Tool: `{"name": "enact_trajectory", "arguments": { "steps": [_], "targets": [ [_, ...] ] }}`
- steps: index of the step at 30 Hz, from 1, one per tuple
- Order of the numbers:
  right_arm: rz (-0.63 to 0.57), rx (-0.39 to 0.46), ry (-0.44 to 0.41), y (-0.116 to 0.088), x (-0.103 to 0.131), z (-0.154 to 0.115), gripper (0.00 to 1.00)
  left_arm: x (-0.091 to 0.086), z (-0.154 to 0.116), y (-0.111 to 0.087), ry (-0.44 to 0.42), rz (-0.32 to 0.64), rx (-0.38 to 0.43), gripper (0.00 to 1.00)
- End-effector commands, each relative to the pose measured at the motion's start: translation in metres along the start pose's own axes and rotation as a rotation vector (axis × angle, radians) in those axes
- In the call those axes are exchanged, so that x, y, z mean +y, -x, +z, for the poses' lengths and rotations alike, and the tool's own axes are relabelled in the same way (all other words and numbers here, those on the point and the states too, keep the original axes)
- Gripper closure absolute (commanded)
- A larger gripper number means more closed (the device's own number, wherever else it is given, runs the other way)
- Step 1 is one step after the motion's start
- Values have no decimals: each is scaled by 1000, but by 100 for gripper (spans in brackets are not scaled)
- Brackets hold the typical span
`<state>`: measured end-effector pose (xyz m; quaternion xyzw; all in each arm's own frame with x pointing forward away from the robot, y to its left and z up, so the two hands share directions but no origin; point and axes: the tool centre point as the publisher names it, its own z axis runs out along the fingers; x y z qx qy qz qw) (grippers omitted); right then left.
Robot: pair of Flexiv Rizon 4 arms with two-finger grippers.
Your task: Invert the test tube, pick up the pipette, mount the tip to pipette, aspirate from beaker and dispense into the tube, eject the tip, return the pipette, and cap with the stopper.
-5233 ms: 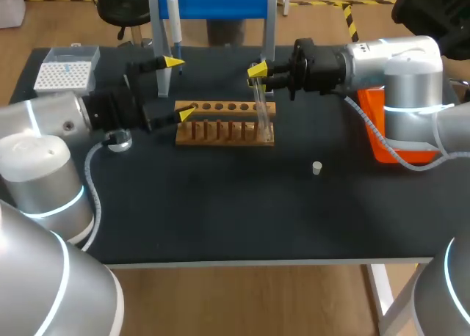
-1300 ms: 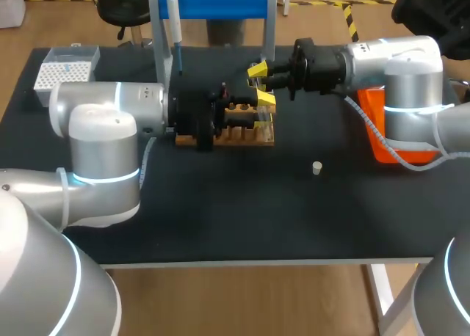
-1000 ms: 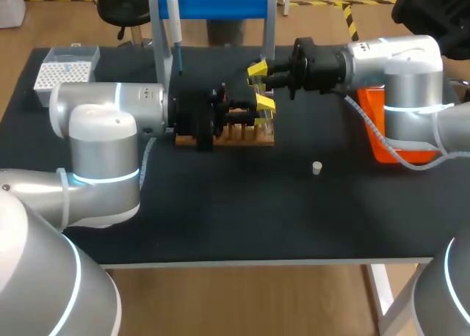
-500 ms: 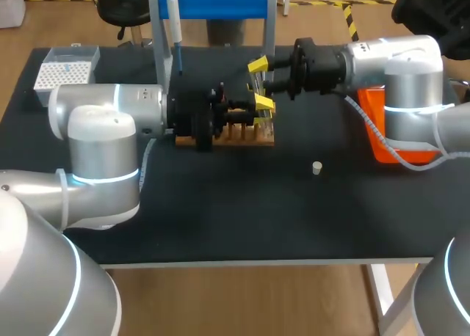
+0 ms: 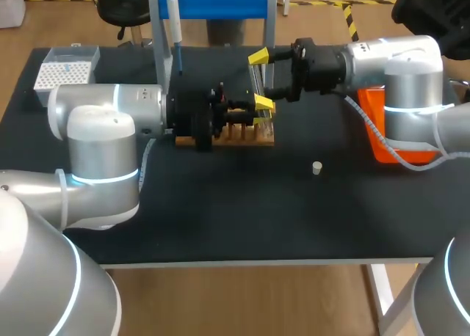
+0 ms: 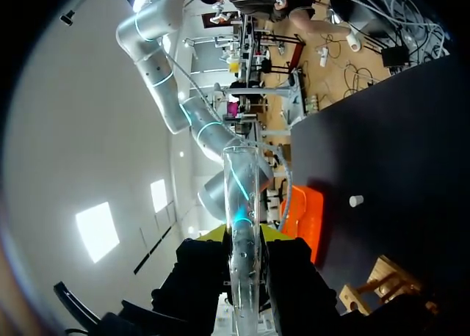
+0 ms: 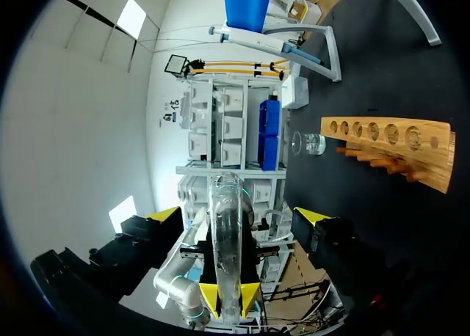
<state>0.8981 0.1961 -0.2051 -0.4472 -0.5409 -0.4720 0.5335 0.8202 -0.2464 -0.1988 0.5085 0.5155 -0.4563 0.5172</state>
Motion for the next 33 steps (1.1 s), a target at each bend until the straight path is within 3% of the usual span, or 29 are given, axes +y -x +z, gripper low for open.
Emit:
{"name": "enact_trajectory", "arguments": {
  "steps": [1,4,8,11,15,24,33],
  "targets": [
    [-283,-131,32,-7,-11,-25,0,-1,1,0,6,2,-1,100],
    [-494,-255,58,-8,-26,-51,0,-1,1,0,6,2,-1,100],
    [-683,-362,108,-5,-34,-75,0,-1,1,0,6,2,-1,100],
    [-879,-479,138,2,-38,-82,0,-1,1,0,6,2,-1,100],
    [-1068,-566,147,13,-42,-84,0,-1,1,0,6,2,-1,100],
    [-1317,-710,142,32,-45,-80,0,-1,1,0,6,2,-1,100],
    [-1447,-773,118,51,-50,-79,0,-1,1,0,6,2,-1,100]
  ]
}}
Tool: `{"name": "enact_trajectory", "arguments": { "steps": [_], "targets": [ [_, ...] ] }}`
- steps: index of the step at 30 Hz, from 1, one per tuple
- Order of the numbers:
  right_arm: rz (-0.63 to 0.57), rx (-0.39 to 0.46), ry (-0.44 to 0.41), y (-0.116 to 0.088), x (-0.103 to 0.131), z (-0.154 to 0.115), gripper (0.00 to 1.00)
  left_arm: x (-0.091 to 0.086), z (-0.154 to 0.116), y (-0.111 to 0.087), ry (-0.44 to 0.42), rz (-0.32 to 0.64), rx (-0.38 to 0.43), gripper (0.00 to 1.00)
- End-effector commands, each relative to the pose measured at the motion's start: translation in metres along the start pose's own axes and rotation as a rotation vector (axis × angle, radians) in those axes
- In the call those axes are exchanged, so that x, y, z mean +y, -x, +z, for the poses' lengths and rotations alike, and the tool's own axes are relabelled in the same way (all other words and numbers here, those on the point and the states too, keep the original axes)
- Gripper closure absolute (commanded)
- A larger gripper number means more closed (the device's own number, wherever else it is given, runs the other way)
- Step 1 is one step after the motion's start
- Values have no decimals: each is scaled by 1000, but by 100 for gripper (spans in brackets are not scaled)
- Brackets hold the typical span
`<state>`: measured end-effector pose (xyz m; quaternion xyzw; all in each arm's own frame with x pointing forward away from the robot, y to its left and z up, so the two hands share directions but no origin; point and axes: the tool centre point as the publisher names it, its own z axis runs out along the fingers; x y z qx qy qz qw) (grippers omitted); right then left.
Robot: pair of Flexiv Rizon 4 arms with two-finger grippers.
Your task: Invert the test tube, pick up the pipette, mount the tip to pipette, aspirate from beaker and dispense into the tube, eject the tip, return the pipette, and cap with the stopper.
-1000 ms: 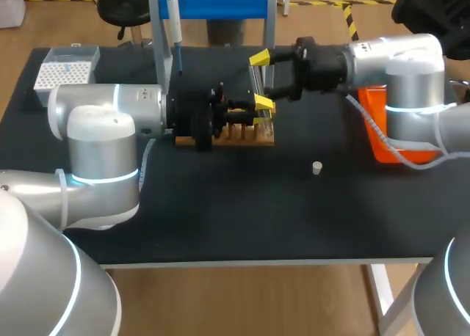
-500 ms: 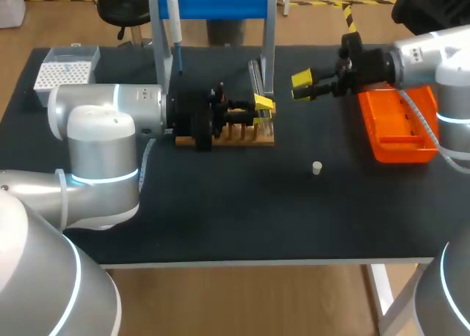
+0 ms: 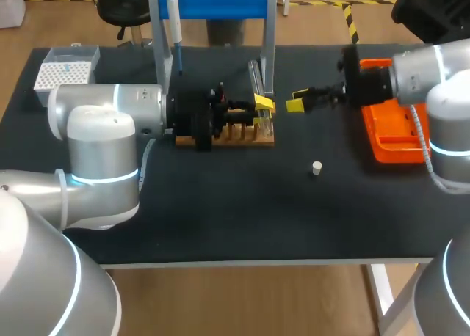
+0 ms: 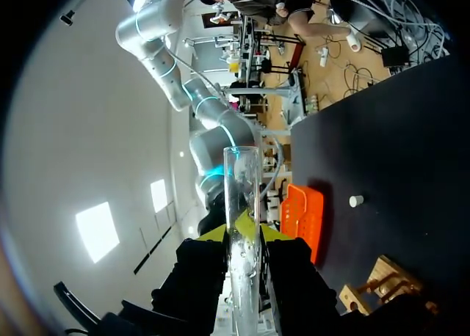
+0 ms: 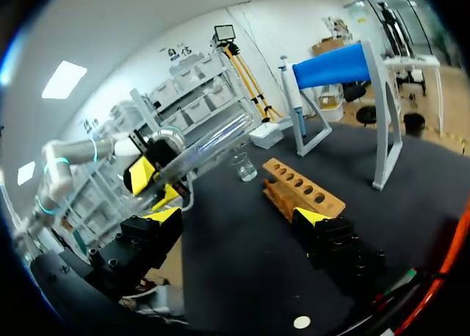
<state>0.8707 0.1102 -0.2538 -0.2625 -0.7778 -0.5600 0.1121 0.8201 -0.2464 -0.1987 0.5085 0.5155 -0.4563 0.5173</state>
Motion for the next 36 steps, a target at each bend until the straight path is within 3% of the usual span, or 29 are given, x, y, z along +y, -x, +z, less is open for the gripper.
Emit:
{"name": "enact_trajectory", "arguments": {
  "steps": [1,15,36],
  "targets": [
    [-501,-306,42,-4,-10,3,0,-1,1,0,6,2,-1,100],
    [-556,-350,-2,12,-23,27,0,-1,1,0,6,2,-1,100],
    [-428,-378,-44,43,-26,59,0,-1,1,0,6,2,-1,100]
  ]
}}
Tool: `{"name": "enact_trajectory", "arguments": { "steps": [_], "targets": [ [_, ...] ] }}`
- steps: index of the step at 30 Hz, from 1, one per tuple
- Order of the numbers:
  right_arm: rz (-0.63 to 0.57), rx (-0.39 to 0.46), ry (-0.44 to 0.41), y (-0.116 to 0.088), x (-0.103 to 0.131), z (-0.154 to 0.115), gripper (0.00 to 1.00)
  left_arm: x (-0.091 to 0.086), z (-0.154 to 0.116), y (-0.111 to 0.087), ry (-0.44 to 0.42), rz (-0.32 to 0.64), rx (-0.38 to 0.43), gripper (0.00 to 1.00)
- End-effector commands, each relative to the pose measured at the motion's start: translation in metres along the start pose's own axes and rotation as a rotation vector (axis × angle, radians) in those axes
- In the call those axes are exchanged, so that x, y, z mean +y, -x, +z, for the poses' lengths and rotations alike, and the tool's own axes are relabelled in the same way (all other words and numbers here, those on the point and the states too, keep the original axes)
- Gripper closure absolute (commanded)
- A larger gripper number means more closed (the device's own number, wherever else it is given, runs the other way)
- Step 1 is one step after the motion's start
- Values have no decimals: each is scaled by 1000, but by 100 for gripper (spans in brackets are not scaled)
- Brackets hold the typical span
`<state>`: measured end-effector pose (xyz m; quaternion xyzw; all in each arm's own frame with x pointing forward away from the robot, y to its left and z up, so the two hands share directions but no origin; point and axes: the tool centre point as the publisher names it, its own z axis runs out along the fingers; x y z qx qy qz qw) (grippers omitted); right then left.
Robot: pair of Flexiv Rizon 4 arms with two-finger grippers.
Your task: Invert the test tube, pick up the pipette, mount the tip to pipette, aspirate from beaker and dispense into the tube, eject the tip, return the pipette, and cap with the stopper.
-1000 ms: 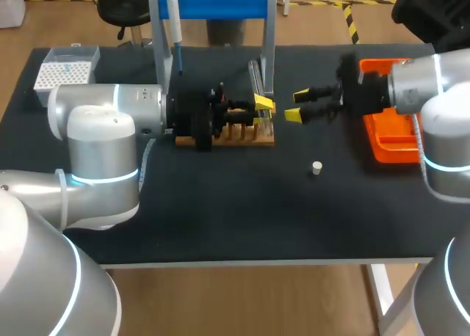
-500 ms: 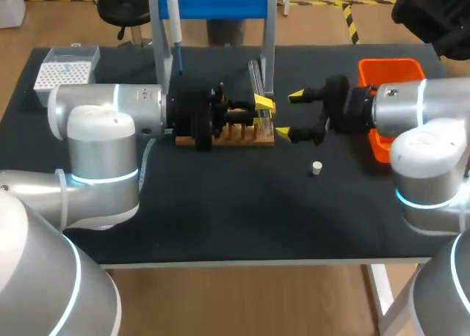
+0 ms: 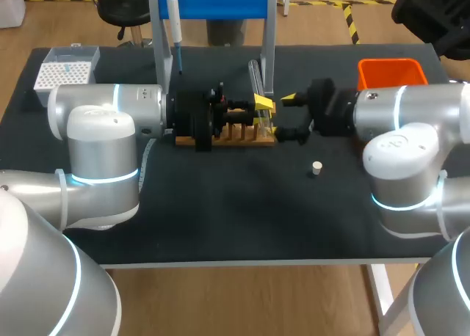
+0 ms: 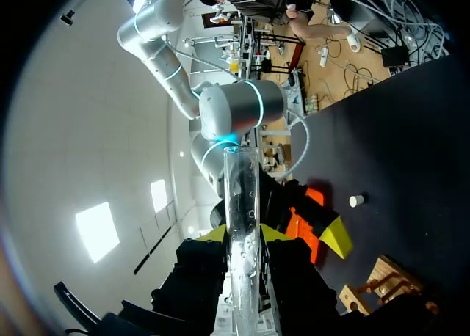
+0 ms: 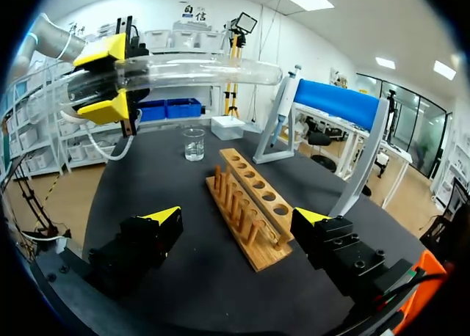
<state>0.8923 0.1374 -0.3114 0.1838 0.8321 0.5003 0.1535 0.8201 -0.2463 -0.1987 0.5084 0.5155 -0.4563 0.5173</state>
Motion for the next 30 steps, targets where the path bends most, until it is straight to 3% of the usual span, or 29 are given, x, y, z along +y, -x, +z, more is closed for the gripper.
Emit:
{"name": "enact_trajectory", "arguments": {
  "steps": [1,19,30],
  "targets": [
    [10,-4,-14,3,2,14,0,-1,1,0,6,2,-1,100],
    [4,-45,12,12,-10,46,0,-1,1,0,6,2,-1,100],
    [-3,-60,22,15,-17,50,0,-1,1,0,6,2,-1,100]
  ]
}}
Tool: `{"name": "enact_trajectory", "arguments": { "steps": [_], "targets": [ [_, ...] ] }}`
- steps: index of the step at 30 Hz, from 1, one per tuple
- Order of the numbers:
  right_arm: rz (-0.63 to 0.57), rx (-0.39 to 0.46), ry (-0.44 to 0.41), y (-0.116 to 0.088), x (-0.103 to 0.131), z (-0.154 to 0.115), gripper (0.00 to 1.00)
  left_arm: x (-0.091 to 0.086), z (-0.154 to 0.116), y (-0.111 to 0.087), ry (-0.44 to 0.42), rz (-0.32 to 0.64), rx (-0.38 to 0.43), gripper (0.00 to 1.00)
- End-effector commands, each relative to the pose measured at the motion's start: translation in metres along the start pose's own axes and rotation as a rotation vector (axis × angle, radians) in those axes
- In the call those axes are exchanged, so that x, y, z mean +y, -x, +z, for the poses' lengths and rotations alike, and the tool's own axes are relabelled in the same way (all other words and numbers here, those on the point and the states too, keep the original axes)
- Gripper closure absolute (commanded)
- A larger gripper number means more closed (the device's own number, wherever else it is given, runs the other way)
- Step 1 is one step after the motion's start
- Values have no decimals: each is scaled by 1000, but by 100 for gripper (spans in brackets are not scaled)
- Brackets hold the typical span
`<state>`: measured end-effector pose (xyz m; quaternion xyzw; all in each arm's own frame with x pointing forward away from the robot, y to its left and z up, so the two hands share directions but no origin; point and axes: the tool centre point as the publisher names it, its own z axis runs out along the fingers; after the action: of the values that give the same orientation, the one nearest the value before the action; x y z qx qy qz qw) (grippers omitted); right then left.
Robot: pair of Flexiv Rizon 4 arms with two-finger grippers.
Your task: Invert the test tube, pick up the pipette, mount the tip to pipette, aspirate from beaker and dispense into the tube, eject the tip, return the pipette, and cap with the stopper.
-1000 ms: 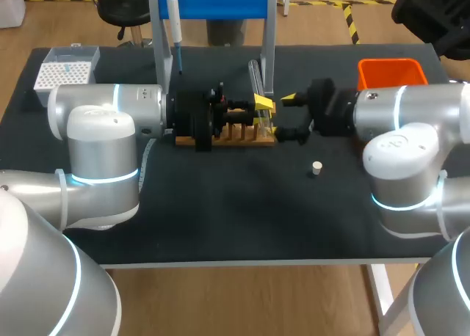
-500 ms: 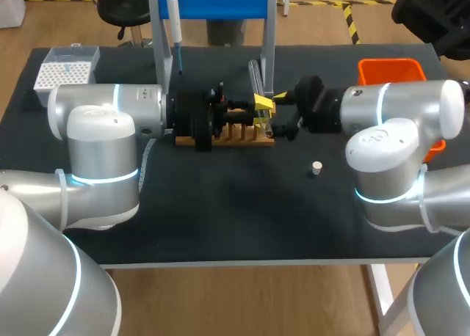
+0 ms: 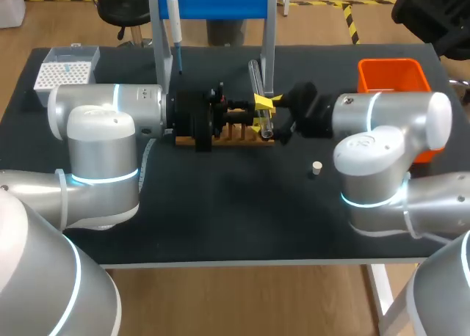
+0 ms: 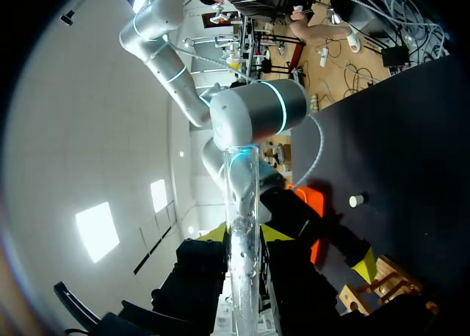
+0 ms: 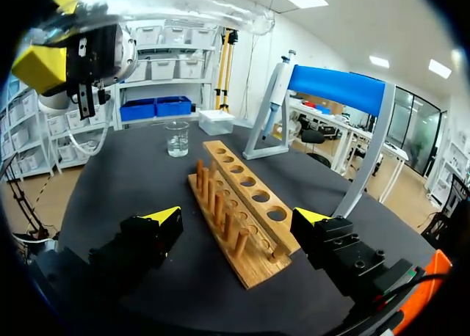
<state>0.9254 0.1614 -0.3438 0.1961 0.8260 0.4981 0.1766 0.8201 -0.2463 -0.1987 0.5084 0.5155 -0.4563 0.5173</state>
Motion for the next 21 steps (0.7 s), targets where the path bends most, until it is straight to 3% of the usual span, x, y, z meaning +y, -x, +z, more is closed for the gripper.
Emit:
{"name": "enact_trajectory", "arguments": {
  "steps": [1,21],
  "targets": [
    [-1,-8,15,-1,-4,3,0,-1,1,0,6,2,-1,100],
    [-13,-15,9,0,-8,6,0,-1,1,0,6,2,-1,100]
  ]
}}
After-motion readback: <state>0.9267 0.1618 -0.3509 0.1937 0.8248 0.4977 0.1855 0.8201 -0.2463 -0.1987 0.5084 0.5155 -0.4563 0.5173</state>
